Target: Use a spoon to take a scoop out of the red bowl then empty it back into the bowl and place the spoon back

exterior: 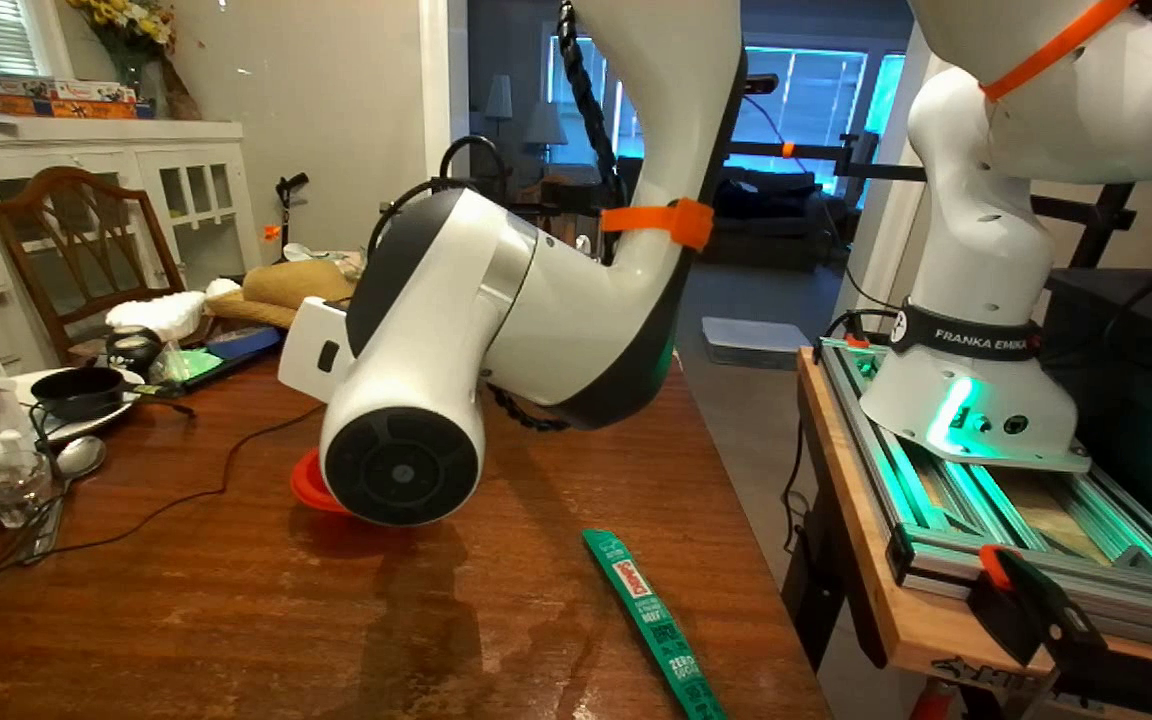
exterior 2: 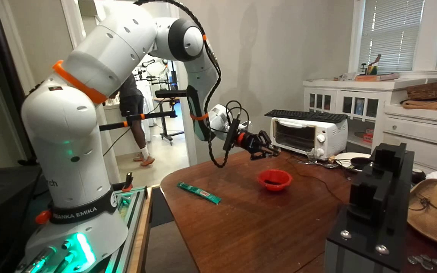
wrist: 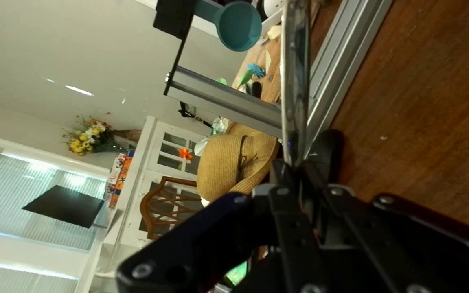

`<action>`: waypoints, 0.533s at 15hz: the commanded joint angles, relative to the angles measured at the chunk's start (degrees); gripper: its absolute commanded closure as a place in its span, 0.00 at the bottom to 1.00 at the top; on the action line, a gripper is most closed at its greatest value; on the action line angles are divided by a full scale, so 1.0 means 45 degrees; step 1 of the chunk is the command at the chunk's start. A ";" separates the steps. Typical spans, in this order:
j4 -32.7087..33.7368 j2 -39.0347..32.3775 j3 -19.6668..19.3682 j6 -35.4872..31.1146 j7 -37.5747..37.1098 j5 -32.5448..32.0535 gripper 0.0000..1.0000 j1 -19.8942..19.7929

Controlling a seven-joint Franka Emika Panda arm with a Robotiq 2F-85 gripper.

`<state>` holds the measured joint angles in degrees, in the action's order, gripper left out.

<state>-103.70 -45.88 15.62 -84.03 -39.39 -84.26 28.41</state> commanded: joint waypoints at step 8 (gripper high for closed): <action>-0.0616 -0.0754 -0.0098 0.2725 -0.2316 -0.1094 0.97 0.1010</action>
<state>-105.79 -47.45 15.59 -75.87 -47.11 -86.88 31.65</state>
